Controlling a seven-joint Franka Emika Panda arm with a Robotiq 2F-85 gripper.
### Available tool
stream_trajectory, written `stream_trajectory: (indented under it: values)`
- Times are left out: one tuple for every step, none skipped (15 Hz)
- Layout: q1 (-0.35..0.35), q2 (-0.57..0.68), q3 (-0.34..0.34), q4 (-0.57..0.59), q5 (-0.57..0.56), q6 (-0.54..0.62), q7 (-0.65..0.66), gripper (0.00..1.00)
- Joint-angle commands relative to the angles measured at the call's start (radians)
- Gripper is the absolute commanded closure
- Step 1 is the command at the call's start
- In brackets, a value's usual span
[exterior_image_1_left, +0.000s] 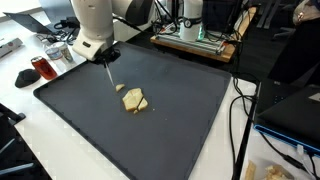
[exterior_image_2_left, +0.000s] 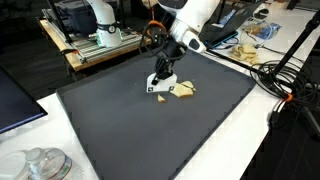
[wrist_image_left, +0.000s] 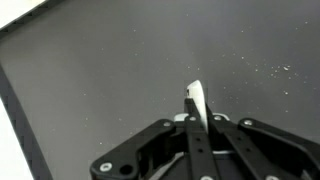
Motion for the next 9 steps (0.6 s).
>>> stream_trajectory:
  values:
    - [-0.007,0.0,0.009,0.0,-0.004,-0.004,-0.004,0.96]
    - [-0.003,0.004,0.013,0.007,-0.001,-0.006,-0.006,0.99]
    - [0.001,0.009,0.013,0.01,-0.006,-0.012,-0.006,0.99]
    - [-0.001,0.011,0.019,0.011,-0.006,-0.014,-0.03,0.99]
    - [-0.002,0.014,0.022,0.013,-0.006,-0.018,-0.048,0.99]
    - [-0.005,0.016,0.027,0.013,-0.004,-0.015,-0.066,0.99]
    - [-0.007,0.018,0.031,0.014,-0.002,-0.013,-0.083,0.99]
    - [-0.009,0.023,0.033,0.016,-0.001,-0.011,-0.1,0.99]
    - [-0.01,0.029,0.034,0.02,0.001,-0.011,-0.116,0.99]
